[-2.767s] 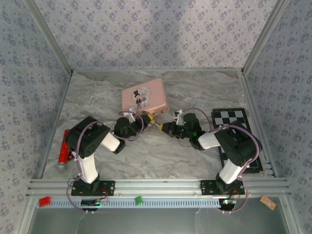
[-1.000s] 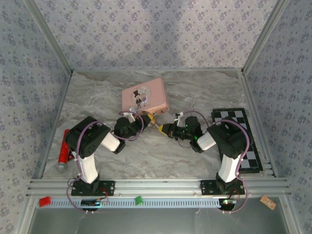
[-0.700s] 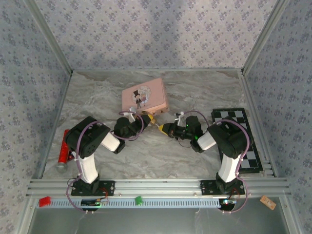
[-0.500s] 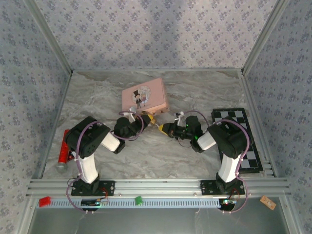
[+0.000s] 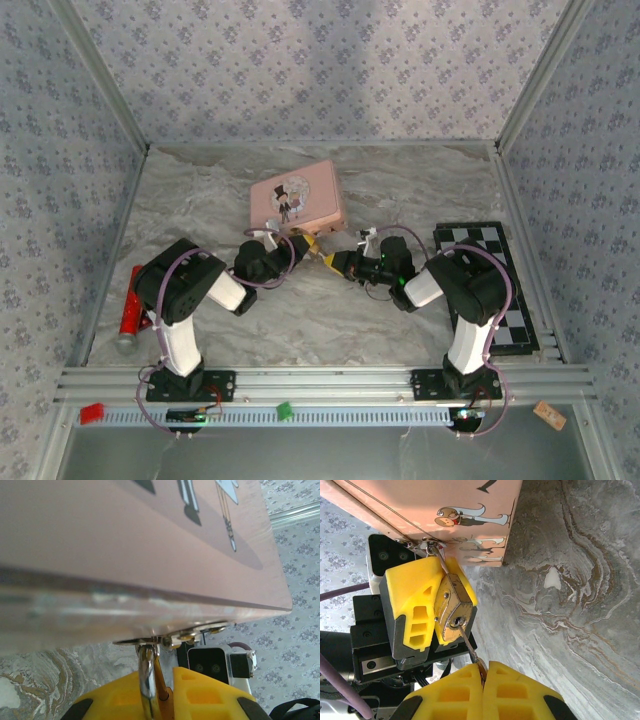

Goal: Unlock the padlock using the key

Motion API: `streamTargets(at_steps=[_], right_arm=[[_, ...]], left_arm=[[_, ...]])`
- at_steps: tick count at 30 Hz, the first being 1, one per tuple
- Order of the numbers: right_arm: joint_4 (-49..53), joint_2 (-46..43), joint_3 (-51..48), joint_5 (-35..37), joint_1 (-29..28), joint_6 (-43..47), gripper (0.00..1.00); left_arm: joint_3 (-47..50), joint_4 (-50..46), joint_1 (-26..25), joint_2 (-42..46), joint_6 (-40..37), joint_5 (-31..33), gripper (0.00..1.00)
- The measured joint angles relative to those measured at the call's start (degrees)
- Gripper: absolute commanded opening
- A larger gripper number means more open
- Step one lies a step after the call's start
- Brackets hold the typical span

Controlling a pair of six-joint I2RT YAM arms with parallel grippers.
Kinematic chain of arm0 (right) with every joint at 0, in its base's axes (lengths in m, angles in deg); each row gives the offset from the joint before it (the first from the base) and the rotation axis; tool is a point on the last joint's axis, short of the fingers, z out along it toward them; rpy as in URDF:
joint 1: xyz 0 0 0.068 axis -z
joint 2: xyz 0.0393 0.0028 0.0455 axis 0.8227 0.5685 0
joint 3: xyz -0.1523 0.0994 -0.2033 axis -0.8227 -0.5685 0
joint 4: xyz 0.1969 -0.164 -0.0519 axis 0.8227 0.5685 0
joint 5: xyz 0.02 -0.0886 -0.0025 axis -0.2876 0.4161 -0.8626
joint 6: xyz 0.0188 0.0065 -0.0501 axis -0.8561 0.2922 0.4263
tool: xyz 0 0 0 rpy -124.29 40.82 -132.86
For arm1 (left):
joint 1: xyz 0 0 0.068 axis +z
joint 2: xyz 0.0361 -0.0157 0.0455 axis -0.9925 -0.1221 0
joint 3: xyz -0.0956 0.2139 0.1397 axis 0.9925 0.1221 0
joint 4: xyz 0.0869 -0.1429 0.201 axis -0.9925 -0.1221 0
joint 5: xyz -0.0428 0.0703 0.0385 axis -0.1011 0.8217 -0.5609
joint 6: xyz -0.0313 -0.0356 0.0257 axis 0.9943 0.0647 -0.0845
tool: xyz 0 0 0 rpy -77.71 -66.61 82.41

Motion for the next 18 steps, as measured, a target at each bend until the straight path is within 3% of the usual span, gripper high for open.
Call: streamTargets(at_steps=[18], right_arm=[[0.0,0.0,0.0,0.0,0.0,0.0,0.00]], left_arm=[[0.0,-1.0,-0.5,0.5,0.0,0.0,0.12]])
